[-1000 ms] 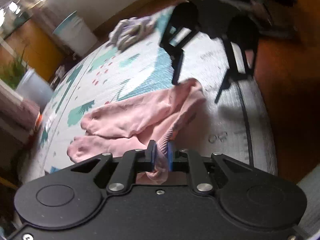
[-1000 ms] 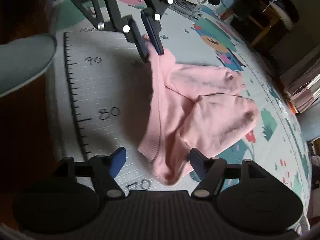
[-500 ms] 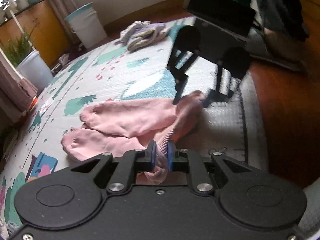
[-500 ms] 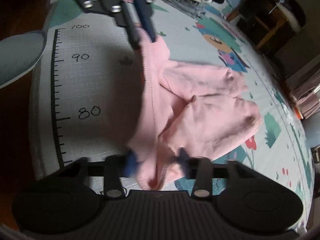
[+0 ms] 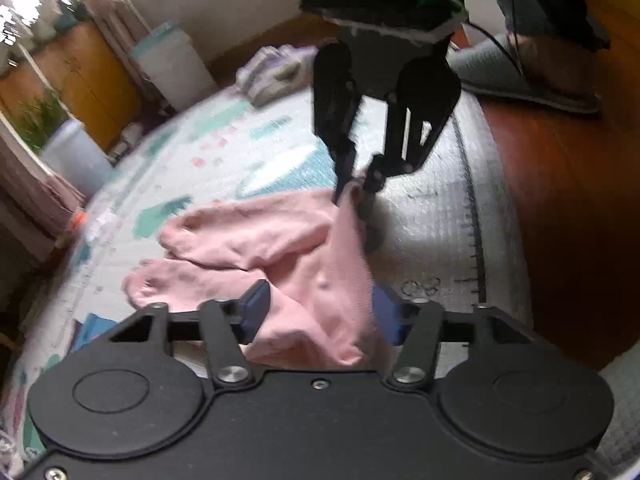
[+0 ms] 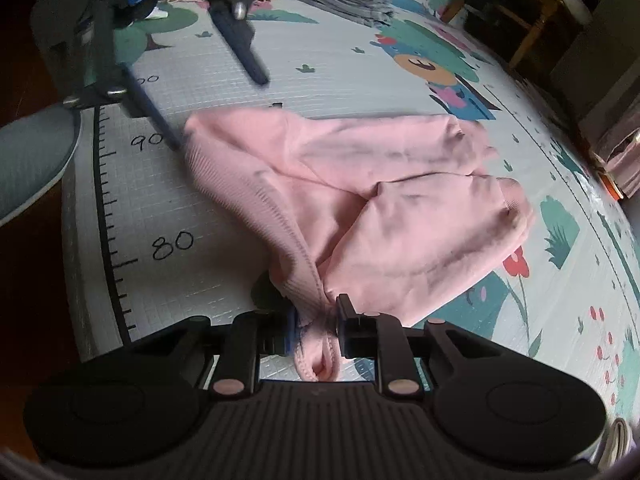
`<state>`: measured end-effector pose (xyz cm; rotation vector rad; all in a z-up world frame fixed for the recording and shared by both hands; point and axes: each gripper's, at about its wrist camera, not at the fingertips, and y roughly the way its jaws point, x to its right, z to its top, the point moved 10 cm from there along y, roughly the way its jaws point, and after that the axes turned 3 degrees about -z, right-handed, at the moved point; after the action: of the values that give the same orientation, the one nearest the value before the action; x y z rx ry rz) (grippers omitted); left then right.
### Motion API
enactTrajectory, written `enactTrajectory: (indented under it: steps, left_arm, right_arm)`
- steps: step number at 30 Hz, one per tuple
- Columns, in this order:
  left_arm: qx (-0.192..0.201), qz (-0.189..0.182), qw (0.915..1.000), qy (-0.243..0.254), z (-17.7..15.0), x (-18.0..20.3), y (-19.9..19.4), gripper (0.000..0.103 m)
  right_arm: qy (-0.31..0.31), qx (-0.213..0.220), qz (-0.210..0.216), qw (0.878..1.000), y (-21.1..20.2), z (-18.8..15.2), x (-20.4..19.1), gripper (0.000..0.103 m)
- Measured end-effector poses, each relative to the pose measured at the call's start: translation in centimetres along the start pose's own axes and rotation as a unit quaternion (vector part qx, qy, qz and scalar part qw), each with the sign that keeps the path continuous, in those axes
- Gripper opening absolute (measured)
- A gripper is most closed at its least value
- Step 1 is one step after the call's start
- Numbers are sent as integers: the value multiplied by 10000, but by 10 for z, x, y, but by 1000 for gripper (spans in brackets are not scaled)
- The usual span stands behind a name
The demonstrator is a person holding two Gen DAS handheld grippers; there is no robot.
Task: Fold clothes
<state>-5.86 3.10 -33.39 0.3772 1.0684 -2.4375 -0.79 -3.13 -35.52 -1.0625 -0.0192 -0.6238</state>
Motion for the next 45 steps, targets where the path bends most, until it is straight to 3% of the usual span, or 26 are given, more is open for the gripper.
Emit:
enactTrajectory:
  steps: [8,14,17,19,26,27,28,29,31,36,41,45]
  left_arm:
    - [-267,186,9976,604,-24,9,10,62]
    - [-493,180,9835,1734,-35,19,24,66]
    - [-660,56,9800,1875,-43,18,23,67]
    - [-702,235,9772,1989,-45,11,23,68]
    - [-567,297,9756,2098,-37,8,32,69]
    - [-581,285,9758,2090,-37,8,33,66]
    - [-596,273,9759,2082,-38,8,35,43]
    - [-621,232,9771,2021,-38,7,35,28]
    - [-705,70,9820,1748,-37,0,33,17]
    - [-562,-618,9954,466,-20,-43,21,15]
    - [-294,-1075,9925,-503,1,-104,18,15]
    - [-95,-1162,9876,-1053,11,-153,31,15]
  right_arm:
    - [669,9,156,9976,-1,1,11,22]
    - [1105,9,371,9932,-1,1,19,22]
    - [1191,0,459,9918,-1,1,20,22]
    - [1260,2,503,9908,-2,0,21,22]
    - [1256,12,571,9904,-3,1,22,22]
    - [1195,9,572,9912,-3,1,21,22]
    - [1098,3,579,9923,-3,1,19,22]
    - [968,-8,590,9936,-4,1,18,22]
    - [568,-43,635,9964,-6,1,13,22]
    - [-424,-95,1008,9940,-17,13,19,18]
    - [-826,-41,1142,9900,-27,42,61,17]
    - [-836,23,1084,9906,-28,71,108,17]
